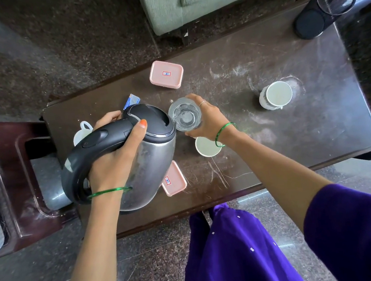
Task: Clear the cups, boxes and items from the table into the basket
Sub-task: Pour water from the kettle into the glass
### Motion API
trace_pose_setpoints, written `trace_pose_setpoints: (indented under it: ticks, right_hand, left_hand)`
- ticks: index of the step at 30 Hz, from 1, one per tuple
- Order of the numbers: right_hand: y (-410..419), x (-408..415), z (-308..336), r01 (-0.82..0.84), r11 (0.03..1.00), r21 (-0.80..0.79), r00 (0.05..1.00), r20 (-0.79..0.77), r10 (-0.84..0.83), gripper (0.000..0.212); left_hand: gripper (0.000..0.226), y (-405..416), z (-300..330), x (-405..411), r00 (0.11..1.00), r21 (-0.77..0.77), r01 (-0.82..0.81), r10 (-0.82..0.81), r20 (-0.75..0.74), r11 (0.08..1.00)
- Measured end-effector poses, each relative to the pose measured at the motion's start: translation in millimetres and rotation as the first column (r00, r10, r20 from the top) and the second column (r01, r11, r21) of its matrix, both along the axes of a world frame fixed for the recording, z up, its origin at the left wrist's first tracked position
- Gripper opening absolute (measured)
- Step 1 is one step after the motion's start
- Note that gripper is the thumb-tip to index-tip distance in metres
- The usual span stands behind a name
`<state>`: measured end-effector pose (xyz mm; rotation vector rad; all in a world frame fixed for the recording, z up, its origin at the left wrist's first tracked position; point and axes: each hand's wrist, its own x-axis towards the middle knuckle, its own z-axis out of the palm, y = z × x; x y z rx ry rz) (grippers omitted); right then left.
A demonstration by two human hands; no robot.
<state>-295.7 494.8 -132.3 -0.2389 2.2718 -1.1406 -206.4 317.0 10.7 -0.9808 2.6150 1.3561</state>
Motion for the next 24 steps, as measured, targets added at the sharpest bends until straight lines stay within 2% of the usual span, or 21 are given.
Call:
trace_pose_setpoints:
  ticks: [24]
  right_hand:
    - [0.2,0.2,-1.5,0.002,1.000,0.005,1.000,-0.017,-0.002,0.087]
  left_hand:
    - [0.034,-1.5,-4.1,1.1,0.998,-0.009,0.036,-0.036,-0.049,0.999]
